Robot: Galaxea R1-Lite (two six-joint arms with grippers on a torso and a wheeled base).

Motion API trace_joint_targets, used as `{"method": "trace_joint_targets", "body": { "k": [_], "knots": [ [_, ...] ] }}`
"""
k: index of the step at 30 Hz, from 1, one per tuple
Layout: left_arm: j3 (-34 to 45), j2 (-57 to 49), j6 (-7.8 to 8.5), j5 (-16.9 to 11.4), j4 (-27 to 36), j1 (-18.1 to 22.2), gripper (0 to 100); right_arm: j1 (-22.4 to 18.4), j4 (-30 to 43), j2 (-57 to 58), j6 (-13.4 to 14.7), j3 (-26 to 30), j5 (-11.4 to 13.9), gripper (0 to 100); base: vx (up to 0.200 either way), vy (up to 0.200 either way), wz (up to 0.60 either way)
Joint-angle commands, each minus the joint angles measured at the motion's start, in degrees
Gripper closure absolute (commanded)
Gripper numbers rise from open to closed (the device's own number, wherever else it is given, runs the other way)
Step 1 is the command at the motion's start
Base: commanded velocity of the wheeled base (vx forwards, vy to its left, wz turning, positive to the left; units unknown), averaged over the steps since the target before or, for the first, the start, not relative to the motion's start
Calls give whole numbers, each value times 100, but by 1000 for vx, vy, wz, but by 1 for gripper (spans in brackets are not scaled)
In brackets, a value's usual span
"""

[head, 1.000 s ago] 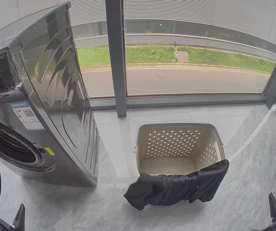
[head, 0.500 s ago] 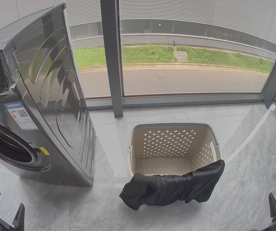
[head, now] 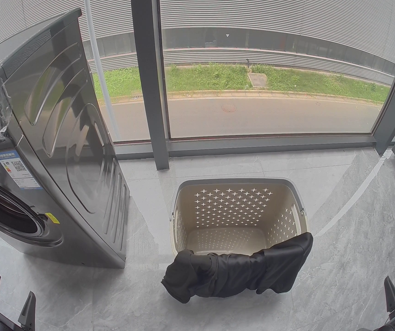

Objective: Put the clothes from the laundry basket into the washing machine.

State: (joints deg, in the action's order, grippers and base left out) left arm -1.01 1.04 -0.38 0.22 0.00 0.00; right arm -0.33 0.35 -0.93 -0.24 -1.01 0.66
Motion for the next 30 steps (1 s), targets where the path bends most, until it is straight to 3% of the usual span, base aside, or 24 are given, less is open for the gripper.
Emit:
{"method": "trace_joint_targets", "body": {
  "k": [1, 9, 21, 25, 29, 30],
  "knots": [
    [101, -104, -6, 13, 0, 0, 0, -2, 0, 22, -2, 92, 4, 0, 0, 0, 0],
    [101, -104, -6, 13, 0, 0, 0, -20, 0, 22, -2, 92, 4, 0, 0, 0, 0],
    [101, -104, -6, 13, 0, -9, 0, -11, -9, 22, 7, 101, -4, 0, 0, -200, 0],
    [101, -104, -6, 22, 0, -9, 0, -20, -44, 22, -11, 101, -22, 0, 0, 0, 0],
    [101, -104, -15, 13, -9, 0, 0, -11, -457, 49, -64, -426, 4, 0, 0, 0, 0],
    [101, -104, -6, 13, 0, 0, 0, -2, -352, -48, -64, -997, 13, 0, 0, 0, 0]
  ]
}}
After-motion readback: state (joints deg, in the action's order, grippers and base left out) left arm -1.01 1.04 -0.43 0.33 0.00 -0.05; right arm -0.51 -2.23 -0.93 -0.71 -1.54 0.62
